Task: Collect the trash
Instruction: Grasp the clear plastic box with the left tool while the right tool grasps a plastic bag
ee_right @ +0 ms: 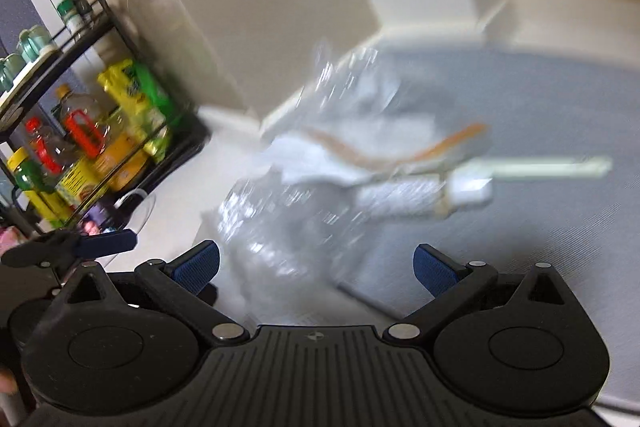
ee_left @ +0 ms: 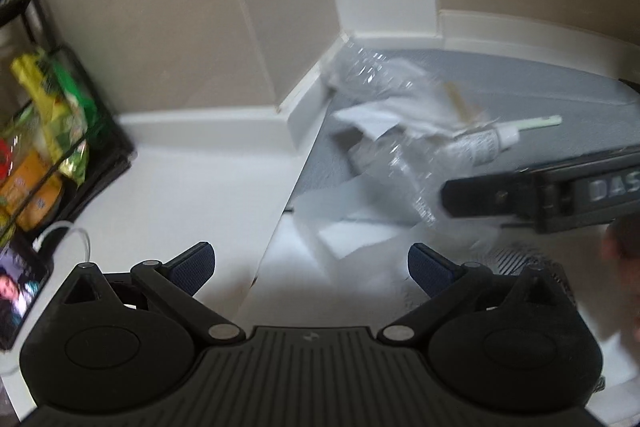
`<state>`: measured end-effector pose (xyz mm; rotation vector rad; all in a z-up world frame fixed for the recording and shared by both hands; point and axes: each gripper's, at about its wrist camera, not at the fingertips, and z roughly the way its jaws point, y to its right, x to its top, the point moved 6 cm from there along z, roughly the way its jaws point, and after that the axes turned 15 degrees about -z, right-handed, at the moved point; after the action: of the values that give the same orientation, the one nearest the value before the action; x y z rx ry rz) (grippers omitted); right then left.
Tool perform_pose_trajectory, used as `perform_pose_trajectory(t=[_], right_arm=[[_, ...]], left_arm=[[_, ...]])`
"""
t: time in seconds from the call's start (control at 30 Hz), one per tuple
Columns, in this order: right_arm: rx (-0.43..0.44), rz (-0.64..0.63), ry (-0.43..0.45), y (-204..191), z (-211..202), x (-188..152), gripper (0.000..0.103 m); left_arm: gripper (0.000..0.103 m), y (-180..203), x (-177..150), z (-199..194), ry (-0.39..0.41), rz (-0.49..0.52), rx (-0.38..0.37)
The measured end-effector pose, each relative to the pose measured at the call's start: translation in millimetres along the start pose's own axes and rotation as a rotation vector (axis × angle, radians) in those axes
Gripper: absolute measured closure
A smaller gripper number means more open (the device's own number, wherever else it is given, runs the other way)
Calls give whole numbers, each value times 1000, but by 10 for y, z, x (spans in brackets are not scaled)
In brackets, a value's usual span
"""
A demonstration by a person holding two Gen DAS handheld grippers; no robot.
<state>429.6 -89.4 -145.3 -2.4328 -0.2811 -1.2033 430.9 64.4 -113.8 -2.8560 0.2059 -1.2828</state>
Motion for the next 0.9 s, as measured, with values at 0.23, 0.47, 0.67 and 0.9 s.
perform_pose_trajectory(t=[0.23, 0.47, 0.67, 0.9], right_arm=[[-131, -5, -19, 48, -67, -46, 87], [-293, 116, 12, 482, -797, -376, 87], [-448, 101, 39, 660, -1198, -624, 65], [-346, -43, 170, 417, -1141, -345, 11]], left_arm=[[0, 14, 17, -84, 27, -3, -58], [0, 387, 124, -157, 78, 83, -153], [0, 730, 97, -97, 38, 146, -198], [0, 890, 66, 149, -15, 128, -128]])
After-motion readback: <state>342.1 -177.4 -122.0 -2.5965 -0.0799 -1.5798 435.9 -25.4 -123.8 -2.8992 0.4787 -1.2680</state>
